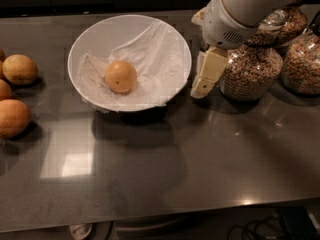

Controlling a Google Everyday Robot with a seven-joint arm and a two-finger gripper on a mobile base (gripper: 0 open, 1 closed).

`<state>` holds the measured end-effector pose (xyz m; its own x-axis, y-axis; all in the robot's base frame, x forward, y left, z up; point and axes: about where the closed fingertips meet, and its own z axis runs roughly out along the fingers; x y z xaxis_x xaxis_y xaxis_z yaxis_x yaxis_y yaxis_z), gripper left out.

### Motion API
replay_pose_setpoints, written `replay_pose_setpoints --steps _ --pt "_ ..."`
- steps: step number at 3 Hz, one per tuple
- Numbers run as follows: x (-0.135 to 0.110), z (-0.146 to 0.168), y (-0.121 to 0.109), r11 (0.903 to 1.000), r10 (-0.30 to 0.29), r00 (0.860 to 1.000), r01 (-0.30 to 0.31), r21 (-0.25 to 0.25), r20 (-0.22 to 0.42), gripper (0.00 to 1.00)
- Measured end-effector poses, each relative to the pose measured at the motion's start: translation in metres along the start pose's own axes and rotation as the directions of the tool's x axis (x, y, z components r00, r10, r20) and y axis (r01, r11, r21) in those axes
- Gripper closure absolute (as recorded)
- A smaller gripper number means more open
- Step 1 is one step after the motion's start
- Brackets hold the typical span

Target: Pick orange from white bowl

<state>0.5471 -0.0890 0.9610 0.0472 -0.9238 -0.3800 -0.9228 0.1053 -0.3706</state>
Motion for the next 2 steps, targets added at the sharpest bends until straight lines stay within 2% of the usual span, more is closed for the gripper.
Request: replay_pose_setpoints --steps 1,2 --pt "-0.048 0.005 -0.016 0.9985 -0.039 0.987 0.032 0.045 0.153 0.0" --pt "-0.089 0.006 -0.024 0.9974 -0.07 0.96 0.062 0.038 0.273 0.0"
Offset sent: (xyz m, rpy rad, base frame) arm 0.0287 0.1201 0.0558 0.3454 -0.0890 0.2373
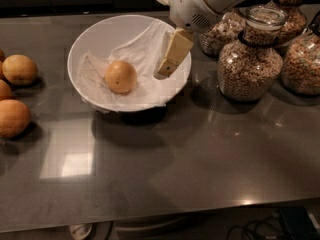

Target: Pick orange from white bowl

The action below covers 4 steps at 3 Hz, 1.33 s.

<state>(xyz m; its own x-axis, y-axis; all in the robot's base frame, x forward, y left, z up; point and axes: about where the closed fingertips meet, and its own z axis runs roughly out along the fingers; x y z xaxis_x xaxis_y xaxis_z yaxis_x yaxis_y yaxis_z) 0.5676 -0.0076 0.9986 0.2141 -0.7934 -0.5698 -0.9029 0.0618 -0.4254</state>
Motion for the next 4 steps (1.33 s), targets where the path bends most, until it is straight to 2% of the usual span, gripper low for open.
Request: replay_pose_setpoints --steps 1,2,3,4 --pt "0.0 0.0 0.0 1.0 0.001 1.0 -0.001 0.0 0.0 0.0" --pt "0.002 0.014 0.0 0.9991 0.043 0.999 -0.043 -0.004 0.027 0.0" --pt "0.004 0.041 -0.001 0.9952 0.093 0.994 -0.091 -0.037 0.055 0.0" --pt "0.003 0.065 0.001 0.993 0.093 0.993 -0.088 -0.08 0.069 0.0"
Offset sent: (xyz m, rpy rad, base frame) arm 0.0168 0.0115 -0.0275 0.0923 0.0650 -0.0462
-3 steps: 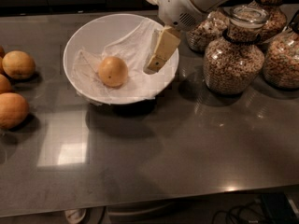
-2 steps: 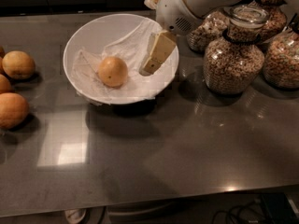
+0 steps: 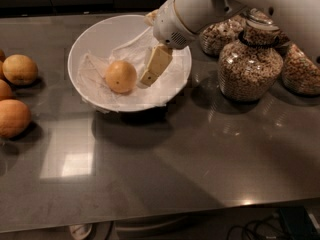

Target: Pick orange from white bowl

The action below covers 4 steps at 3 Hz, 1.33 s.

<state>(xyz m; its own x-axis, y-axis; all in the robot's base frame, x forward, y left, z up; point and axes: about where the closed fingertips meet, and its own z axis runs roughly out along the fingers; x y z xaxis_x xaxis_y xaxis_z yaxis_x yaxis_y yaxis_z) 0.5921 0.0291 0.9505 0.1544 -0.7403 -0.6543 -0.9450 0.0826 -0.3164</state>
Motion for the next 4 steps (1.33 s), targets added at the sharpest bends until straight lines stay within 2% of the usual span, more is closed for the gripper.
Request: replay_pose_setpoints --steps 1,3,4 --pt "-0.002 0.023 0.002 0.9986 -0.017 1.0 0.018 -0.05 0.016 0.0" --pt "-0.003 0.031 0.002 0.9982 -0.013 0.999 0.015 -0.058 0.037 0.0" --pt "-0.004 0.051 0.001 0.9961 -0.006 0.998 0.012 -0.088 0.07 0.0"
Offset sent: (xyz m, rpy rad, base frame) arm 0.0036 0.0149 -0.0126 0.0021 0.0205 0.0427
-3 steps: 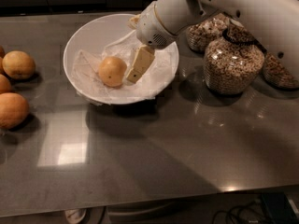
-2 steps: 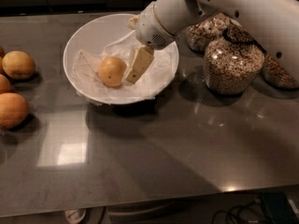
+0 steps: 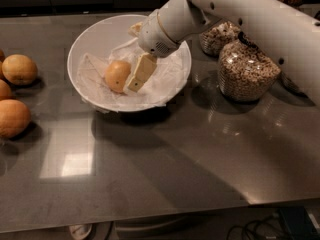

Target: Pick orange from white bowl

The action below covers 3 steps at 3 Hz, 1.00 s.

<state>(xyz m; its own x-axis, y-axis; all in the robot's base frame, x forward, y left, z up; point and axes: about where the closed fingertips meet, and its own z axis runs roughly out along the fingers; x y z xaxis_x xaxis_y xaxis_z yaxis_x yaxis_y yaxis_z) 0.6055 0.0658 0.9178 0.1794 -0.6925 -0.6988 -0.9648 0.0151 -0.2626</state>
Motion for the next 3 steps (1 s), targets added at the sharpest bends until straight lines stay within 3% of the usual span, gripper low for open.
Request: replay_pose_setpoints --steps 1,3 --pt "0.0016 0.0156 -0.0035 0.9997 0.0 1.0 0.001 -0.026 0.017 0.22" --pt "0.0049 0.0204 -0.003 0.9994 0.006 1.0 -0.005 -0.034 0.017 0.18"
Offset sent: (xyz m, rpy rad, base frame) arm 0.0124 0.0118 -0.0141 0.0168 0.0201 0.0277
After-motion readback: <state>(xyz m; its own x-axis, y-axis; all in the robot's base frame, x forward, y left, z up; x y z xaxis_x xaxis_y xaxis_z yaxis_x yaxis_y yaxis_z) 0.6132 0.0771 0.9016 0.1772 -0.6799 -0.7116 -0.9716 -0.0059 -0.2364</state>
